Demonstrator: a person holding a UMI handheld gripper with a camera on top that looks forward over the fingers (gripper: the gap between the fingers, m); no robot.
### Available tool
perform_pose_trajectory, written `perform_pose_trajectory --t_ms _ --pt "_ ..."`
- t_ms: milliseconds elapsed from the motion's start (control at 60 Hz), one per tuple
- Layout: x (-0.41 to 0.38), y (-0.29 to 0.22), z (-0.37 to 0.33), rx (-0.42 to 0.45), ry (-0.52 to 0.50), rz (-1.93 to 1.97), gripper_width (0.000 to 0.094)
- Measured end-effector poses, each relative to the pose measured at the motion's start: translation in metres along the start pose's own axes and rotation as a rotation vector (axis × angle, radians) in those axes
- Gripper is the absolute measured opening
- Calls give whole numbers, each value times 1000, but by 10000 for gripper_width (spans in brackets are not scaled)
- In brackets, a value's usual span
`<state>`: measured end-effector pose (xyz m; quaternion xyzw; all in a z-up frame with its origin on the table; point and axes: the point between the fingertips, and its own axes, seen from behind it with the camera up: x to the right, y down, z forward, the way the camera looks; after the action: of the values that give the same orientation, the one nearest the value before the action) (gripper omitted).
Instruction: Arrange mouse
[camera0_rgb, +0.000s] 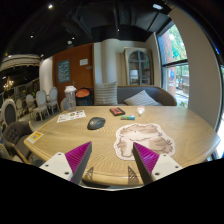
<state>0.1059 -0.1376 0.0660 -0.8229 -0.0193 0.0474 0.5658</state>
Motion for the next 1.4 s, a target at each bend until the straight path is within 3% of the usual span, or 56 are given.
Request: perform_pose_trajectory --t_ms 100,117,167,350,633,667,733,867,1017,1100,1233,1300,1400 --pt "-28 7 45 -108 -72 44 852" --pt "-33 27 35 -112 -87 46 853" --pt "-47 5 82 -163 -99 47 852" --pt "-86 10 182 -309 -136 -18 849" --pt "-110 -13 288 -372 -55 -9 834" --pt "-109 -15 297 -359 -40 -17 796" --pt "-99 -17 309 -344 10 -57 558" --pt "-102 -19 310 -329 28 -79 419" --pt "-111 -26 291 -311 -38 -73 393" --pt "-94 -67 258 -212 -48 -80 394" --pt "-2 -126 180 -83 85 -125 391" --pt "47 -118 153 -111 157 -141 392" --pt "108 -65 135 -215 226 -134 390"
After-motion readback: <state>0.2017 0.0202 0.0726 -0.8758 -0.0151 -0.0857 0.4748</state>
